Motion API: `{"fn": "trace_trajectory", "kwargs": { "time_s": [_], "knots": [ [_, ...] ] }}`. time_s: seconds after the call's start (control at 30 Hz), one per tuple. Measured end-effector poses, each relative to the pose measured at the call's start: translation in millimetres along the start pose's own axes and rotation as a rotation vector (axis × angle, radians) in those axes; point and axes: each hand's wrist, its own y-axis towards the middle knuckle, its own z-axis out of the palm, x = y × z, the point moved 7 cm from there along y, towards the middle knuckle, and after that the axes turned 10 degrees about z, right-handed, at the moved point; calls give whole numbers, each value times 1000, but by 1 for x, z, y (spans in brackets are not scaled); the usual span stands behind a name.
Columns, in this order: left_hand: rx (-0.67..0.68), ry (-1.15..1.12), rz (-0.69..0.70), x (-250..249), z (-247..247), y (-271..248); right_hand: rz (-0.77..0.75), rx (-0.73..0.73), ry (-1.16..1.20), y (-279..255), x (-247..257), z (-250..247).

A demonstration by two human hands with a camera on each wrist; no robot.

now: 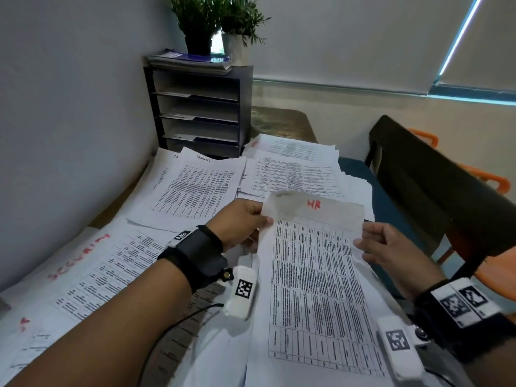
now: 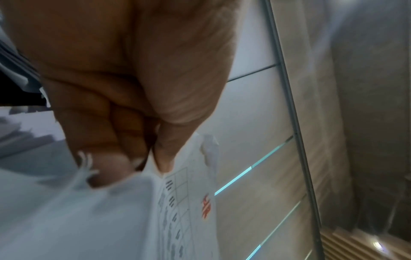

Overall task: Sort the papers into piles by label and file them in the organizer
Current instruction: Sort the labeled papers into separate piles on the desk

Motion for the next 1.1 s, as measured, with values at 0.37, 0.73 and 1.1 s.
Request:
{"fn": "trace_trajectory", "kwargs": {
  "time_s": [0.37, 0.73, 1.1],
  "knots": [
    [-548, -479, 0, 14, -57, 10, 29, 122, -35, 1, 5, -12],
    [-698, -747, 55, 14, -60, 4, 75, 224, 272, 41, 21, 45],
    [-74, 530, 146, -1, -22, 13, 30, -282, -411, 148, 107, -6]
  ]
}}
